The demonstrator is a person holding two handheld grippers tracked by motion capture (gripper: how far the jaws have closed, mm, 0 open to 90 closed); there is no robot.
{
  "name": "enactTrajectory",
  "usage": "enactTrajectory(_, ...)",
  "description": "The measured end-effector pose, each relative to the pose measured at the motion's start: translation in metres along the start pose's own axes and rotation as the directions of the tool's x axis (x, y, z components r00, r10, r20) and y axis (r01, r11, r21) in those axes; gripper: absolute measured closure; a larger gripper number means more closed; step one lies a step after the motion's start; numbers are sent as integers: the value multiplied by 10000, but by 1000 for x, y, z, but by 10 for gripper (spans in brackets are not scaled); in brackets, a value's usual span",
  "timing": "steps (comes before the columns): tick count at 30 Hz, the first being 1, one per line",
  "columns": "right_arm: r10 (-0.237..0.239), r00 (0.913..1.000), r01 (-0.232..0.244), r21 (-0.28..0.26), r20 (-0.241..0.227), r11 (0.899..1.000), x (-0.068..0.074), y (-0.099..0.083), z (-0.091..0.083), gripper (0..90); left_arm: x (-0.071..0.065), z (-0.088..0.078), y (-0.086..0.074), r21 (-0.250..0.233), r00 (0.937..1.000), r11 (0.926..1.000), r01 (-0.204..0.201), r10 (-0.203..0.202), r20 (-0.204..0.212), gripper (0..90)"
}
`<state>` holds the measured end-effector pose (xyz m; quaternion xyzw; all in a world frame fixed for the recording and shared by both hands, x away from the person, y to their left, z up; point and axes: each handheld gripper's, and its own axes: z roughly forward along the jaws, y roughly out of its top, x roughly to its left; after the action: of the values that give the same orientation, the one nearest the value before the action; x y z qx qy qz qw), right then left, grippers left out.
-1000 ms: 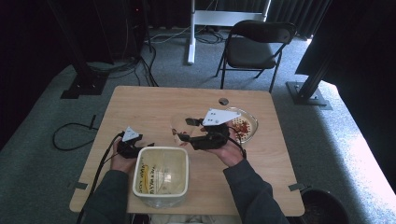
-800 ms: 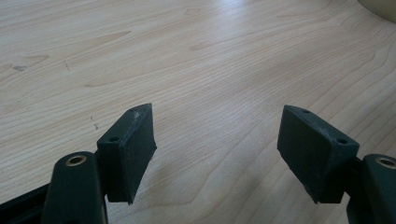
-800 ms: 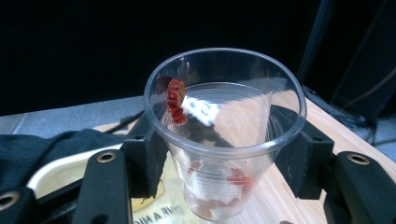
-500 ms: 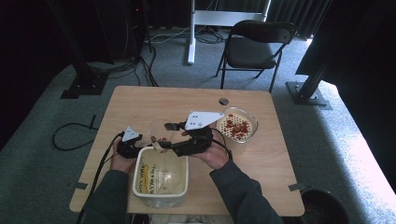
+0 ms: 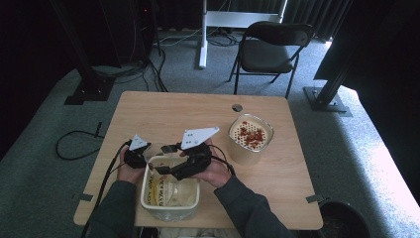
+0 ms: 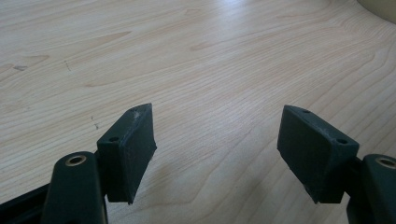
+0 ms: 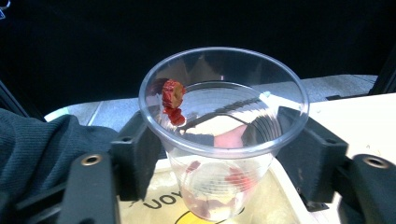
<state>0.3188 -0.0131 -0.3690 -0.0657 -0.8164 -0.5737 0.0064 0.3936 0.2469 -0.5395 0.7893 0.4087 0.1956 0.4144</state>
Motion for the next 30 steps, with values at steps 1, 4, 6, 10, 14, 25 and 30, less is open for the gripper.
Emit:
enactTrajectory(1, -28, 10000, 28, 9, -30, 10000, 0, -1, 1, 276, 0, 0, 0, 2, 10000, 10000, -3, 3, 3, 281)
enactTrajectory(4, 55, 9999, -57, -144, -151, 9999, 0, -1, 0, 226, 0, 0, 0, 1, 10000, 10000, -7, 7, 5, 281)
enactTrajectory(6, 43, 9997, -49, -218, -245, 9998, 1, -1, -1, 204, 0, 0, 0, 2, 10000, 10000, 2, -2, 3, 281)
enactTrajectory(10, 151, 9995, -159, -290, -275, 9995, 1, -1, -1, 181, 0, 0, 0, 4, 10000, 10000, -6, 6, -1, 281)
enactTrajectory(14, 171, 9994, -181, -336, -289, 9993, 1, 0, -1, 154, 0, 0, 0, 9, 10000, 10000, 3, -3, 4, 281)
enactTrajectory(25, 219, 9991, -199, -578, 352, 9981, -3, -7, -17, 215, 0, 0, 0, 2, 10000, 10000, -3, 3, 1, 281)
enactTrajectory(30, 308, 9888, -213, -666, 1460, 9976, -7, -21, -38, 293, 0, 0, 0, 13, 10000, 10000, -15, 15, -13, 281)
